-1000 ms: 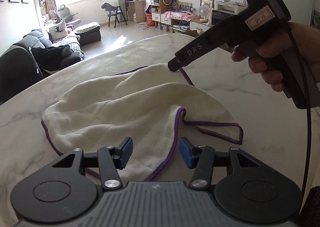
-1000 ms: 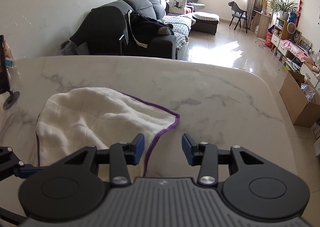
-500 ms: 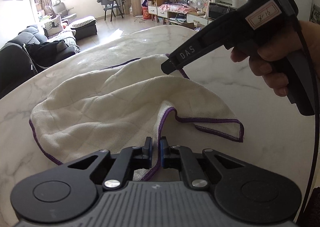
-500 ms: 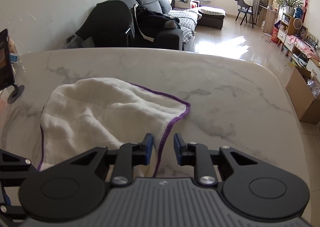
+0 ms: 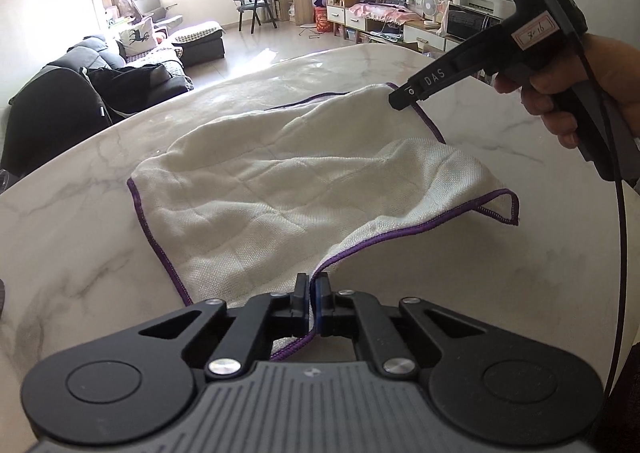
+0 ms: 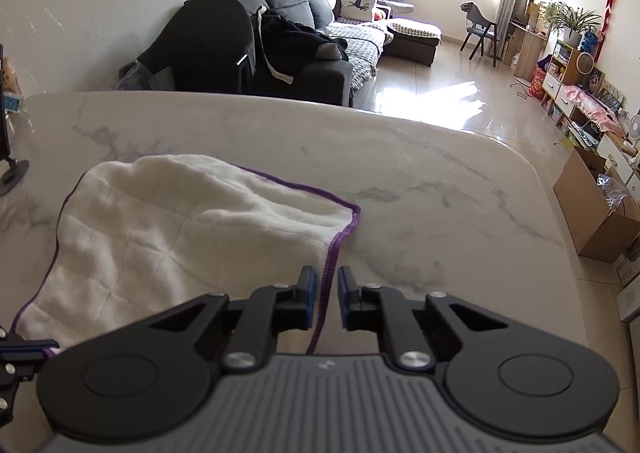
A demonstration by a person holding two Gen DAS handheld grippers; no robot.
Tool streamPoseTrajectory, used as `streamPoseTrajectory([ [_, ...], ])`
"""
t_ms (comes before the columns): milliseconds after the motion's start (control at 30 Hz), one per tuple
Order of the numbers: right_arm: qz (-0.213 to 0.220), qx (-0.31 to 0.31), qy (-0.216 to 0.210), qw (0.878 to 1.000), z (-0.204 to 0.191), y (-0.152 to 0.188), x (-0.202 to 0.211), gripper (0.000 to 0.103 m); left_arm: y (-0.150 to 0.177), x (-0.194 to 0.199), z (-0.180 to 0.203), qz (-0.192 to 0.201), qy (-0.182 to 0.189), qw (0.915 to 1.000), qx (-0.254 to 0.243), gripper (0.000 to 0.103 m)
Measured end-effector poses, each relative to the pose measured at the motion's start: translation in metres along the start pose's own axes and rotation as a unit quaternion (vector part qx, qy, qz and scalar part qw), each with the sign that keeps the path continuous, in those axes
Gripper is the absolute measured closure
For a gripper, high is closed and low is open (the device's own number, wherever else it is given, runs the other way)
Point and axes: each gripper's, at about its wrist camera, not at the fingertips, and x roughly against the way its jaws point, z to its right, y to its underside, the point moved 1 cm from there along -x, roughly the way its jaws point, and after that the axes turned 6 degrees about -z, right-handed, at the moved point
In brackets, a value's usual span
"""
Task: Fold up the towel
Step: 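Lower the towel onto the table with the left tool, spreading it flat, then open the left and right tools to release the flattened towel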
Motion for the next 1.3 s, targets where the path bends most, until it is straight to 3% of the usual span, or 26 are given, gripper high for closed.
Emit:
streamPoseTrajectory([
  [267, -0.006, 0.007, 0.017, 1.000, 0.006, -0.003, -0.005, 0.090, 0.009, 0.003, -0.012, -0.008, -0.009, 0.9999, 0.009, 0.101],
  [633, -0.009, 0.009, 0.017, 1.000, 0.005, -0.002, -0.002, 0.086, 0.017, 0.012, 0.000, -0.013, 0.029, 0.9993, -0.019, 0.101],
  [733, -0.005, 0.015, 0.012, 1.000, 0.000, -0.004, -0.001, 0.081, 0.015, 0.014, 0.002, -0.013, 0.042, 0.9985, -0.033, 0.098],
  [767, -0.004, 0.017, 0.011, 1.000, -0.001, -0.004, 0.000, 0.079, 0.014, 0.015, 0.003, -0.013, 0.046, 0.9981, -0.038, 0.093],
  [833, -0.004, 0.021, 0.009, 1.000, -0.004, -0.006, -0.001, 0.076, 0.013, 0.016, 0.004, -0.014, 0.055, 0.9973, -0.047, 0.072],
  [867, -0.003, 0.022, 0.008, 1.000, -0.005, -0.006, -0.002, 0.075, 0.013, 0.017, 0.005, -0.014, 0.059, 0.9968, -0.052, 0.048],
  [900, -0.003, 0.024, 0.007, 1.000, -0.006, -0.006, -0.002, 0.074, 0.012, 0.018, 0.006, -0.014, 0.064, 0.9963, -0.057, 0.037],
  [1067, -0.004, 0.031, 0.005, 1.000, -0.010, -0.006, -0.006, 0.069, 0.006, 0.015, -0.006, -0.010, 0.056, 0.9977, -0.036, 0.023],
  [1300, -0.006, 0.038, 0.007, 0.999, -0.013, -0.005, -0.011, 0.063, -0.010, -0.001, -0.049, -0.007, 0.012, 0.9980, 0.062, 0.021],
])
